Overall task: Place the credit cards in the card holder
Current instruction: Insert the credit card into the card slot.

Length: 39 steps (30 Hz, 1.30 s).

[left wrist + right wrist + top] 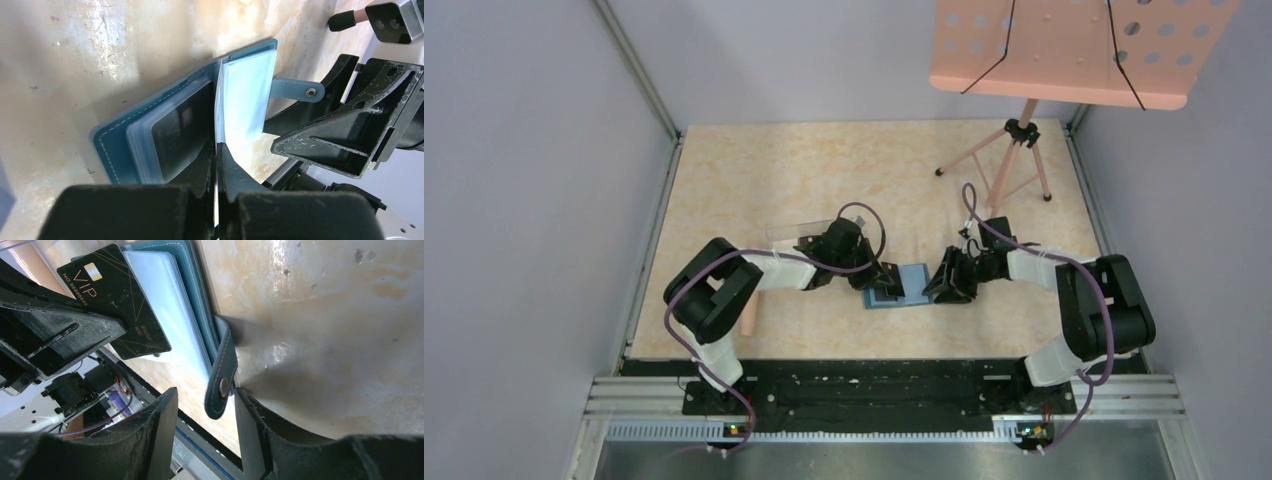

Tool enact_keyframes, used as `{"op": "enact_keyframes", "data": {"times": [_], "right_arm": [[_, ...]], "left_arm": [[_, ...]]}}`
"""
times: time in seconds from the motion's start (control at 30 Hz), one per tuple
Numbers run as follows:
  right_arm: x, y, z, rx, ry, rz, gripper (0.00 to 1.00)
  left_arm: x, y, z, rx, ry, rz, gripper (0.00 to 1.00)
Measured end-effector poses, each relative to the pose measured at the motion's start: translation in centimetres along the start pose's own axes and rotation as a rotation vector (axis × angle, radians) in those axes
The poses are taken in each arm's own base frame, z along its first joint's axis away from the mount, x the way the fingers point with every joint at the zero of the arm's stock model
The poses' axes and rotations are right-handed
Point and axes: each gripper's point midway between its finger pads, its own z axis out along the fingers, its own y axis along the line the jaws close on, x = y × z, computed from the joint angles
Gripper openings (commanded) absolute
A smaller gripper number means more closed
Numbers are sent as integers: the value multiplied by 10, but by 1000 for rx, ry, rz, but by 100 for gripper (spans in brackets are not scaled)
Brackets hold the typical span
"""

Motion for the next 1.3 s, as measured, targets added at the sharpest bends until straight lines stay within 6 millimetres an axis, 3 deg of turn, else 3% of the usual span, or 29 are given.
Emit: {"op": "enact_keyframes", "data": {"times": [0.93, 1.3], "right_arm": [[0, 0, 0, 0, 0, 0, 45], [-1, -2, 2, 6, 0, 3, 38]], "left_arm": [[-1, 0, -5, -82, 1, 61, 0], [0, -1, -5, -90, 8, 60, 0]]}}
